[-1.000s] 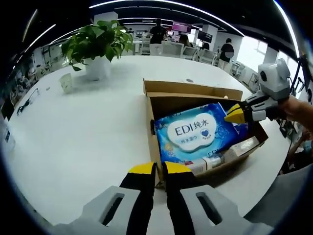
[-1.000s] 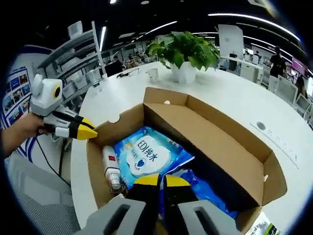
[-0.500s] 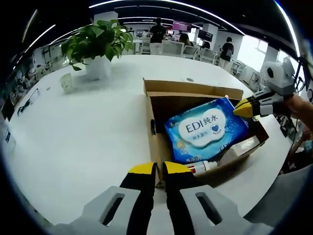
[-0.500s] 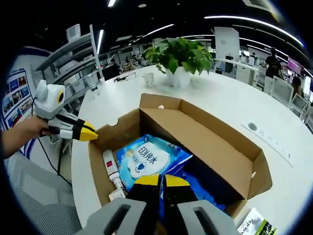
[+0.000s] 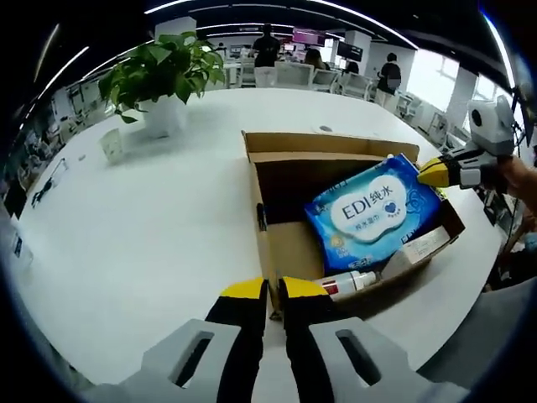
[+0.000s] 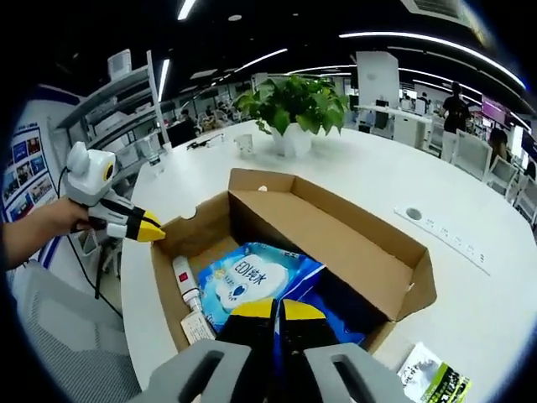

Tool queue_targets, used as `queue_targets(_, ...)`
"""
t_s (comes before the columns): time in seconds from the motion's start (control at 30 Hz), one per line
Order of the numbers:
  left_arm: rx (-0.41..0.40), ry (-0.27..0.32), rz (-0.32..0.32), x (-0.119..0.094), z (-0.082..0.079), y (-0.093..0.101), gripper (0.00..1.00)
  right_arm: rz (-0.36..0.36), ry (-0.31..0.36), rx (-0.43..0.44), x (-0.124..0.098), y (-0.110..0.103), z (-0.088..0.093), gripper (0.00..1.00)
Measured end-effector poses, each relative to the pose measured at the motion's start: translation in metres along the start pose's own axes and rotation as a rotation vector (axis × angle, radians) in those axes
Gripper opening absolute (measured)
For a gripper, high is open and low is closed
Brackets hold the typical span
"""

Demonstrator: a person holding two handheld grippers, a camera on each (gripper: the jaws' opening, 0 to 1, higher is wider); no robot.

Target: Operate the shoe box by opening the lid, removing the specified soft item, and placing it in the target area until the item is outside and the box remains undamaged.

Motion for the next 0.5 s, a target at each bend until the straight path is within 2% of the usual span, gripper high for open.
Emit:
queue_targets(0.1, 0.050, -0.014, -0.014, -0.002, -0.002, 0.006, 0.05, 0.005, 0.003, 0.005, -0.002, 0.001, 0.003, 0.00)
queue_targets(0.3, 0.127, 0.014, -0.036, -0.009, -0.014, 0.015, 0.05, 0.016, 0.006, 0.023, -0.007, 0.006, 0.010, 0.00)
queue_targets(0.43, 0.161, 0.056, -0.007, -0.010, -0.030, 0.026, 0.08, 0.017, 0.003, 0.036, -0.006, 0.007, 0.011, 0.00)
queue_targets(0.5, 0.186, 0.054, 0.020, -0.006, -0.037, 0.033, 0.08, 0.017, 0.004, 0.040, -0.005, 0.007, 0.012, 0.00)
Point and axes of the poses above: the point that each gripper's makers call its tool centre point, and the gripper's own axes: x roughly forward along the fingers, y roughly to its right, z roughly out of its underside, the point moved 10 cm from there along -x, roughly backward along the fingers, and after that the axes turned 9 degrees about -y, right-handed, at the moved point
